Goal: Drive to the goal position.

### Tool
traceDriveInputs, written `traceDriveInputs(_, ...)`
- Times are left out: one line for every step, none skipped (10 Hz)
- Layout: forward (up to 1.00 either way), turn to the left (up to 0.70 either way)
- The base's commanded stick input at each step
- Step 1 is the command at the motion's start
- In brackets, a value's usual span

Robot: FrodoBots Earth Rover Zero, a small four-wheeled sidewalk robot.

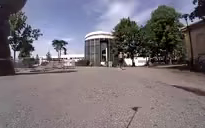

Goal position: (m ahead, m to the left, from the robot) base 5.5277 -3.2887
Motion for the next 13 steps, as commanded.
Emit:
traceDriveInputs(0.00,0.00)
traceDriveInputs(0.00,0.00)
traceDriveInputs(0.00,0.00)
traceDriveInputs(0.00,0.00)
traceDriveInputs(0.12,0.00)
traceDriveInputs(0.46,0.00)
traceDriveInputs(0.70,0.00)
traceDriveInputs(0.70,0.00)
traceDriveInputs(0.70,0.00)
traceDriveInputs(0.70,0.00)
traceDriveInputs(0.70,0.00)
traceDriveInputs(0.70,0.00)
traceDriveInputs(0.70,0.00)
